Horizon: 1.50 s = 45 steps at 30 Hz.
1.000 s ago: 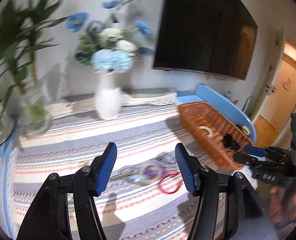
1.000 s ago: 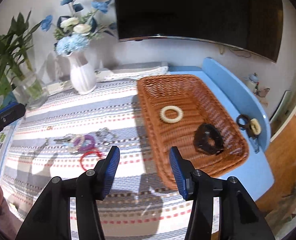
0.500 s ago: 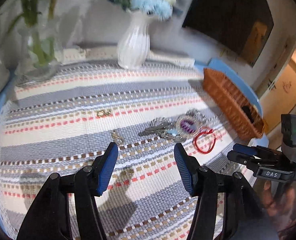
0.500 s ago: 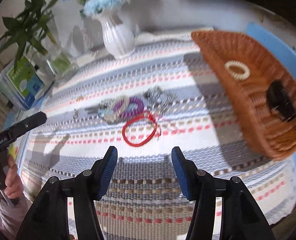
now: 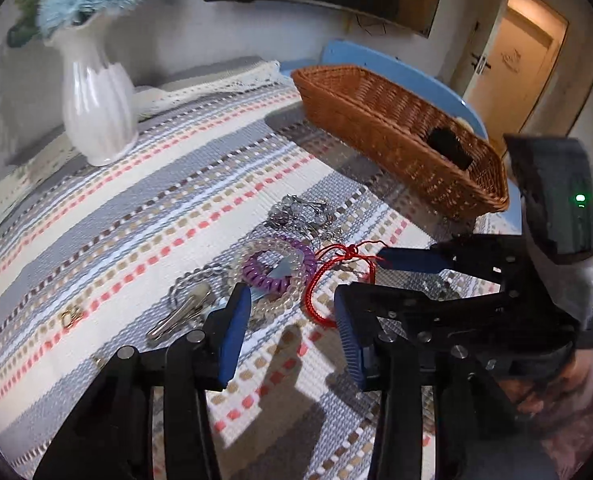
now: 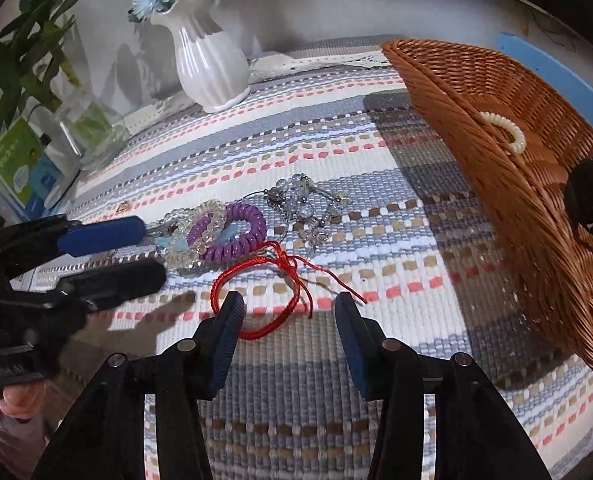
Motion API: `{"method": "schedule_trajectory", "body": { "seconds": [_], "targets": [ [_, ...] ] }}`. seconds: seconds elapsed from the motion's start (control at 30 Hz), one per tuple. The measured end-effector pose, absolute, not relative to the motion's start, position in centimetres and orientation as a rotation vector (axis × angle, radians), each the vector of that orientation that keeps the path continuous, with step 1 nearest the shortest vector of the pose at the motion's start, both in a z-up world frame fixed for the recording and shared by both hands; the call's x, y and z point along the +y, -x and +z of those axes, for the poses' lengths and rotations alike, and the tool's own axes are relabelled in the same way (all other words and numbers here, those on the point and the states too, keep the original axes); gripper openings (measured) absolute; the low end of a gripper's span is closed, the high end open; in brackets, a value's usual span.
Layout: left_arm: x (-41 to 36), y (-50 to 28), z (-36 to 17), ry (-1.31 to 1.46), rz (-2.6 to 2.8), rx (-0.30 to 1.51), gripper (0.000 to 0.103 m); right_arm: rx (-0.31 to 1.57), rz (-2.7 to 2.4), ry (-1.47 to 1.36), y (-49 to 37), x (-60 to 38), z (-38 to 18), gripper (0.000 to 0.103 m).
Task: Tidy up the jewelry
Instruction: 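Grasp clear crystal bracelet with left tool while right tool grasps red string bracelet, then carry both bracelets over wicker basket and open both tools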
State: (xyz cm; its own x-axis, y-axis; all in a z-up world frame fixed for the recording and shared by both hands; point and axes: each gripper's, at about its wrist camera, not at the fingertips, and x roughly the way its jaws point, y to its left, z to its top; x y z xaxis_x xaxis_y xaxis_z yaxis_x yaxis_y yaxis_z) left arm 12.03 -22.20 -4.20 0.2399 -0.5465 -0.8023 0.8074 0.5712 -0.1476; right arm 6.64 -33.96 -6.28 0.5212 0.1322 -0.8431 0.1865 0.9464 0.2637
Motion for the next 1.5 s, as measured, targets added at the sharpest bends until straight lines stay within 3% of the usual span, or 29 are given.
{"method": "schedule_trajectory", "body": {
  "seconds": [0.03,0.17,0.2,0.23,0.27,0.3,0.33,0.93,1.27,1.5],
  "targets": [
    [-22.4,-12.2,-4.5,-0.333,-0.953,0.948,0.044,1.02,-0.041,-0.327,-6.8,-33.8,-6.2,0.044],
    [-23.1,-12.2,-5.1,-0.388,-0.925,0.946,0.043,1.011,-0.102,-0.226,-7.3,-33.3,-6.6,0.01],
    [-23.3,-12.1,-5.2,-0.401,-0.915,0.939,0.042,1.007,-0.11,-0.21,-7.2,-33.4,-6.6,0.007],
    [-23.7,-12.0,-5.3,-0.415,-0.906,0.932,0.038,1.005,-0.104,-0.209,-7.1,-33.5,-6.6,0.007],
    [-24.0,-12.1,-5.5,-0.426,-0.898,0.928,0.024,1.003,-0.1,-0.21,-7.0,-33.7,-6.6,0.005],
    [-24.2,-12.1,-5.8,-0.436,-0.895,0.93,0.008,1.003,-0.097,-0.209,-6.8,-33.9,-6.6,0.005],
    [-24.4,-12.0,-5.9,-0.445,-0.89,0.931,0.007,1.004,-0.097,-0.208,-6.6,-34.0,-6.6,0.004],
    [-22.2,-9.4,1.4,-0.291,-0.956,0.797,0.007,0.831,-0.073,-0.309,-0.6,-37.6,0.2,0.004],
    [-32.1,-9.1,5.7,-0.289,-1.097,0.741,0.007,0.667,-0.254,-0.261,1.7,-45.0,6.8,0.004],
    [-41.0,-8.9,3.3,-0.319,-1.221,0.834,0.007,0.722,-0.337,-0.324,0.5,-51.6,5.4,0.004]
  ]
}}
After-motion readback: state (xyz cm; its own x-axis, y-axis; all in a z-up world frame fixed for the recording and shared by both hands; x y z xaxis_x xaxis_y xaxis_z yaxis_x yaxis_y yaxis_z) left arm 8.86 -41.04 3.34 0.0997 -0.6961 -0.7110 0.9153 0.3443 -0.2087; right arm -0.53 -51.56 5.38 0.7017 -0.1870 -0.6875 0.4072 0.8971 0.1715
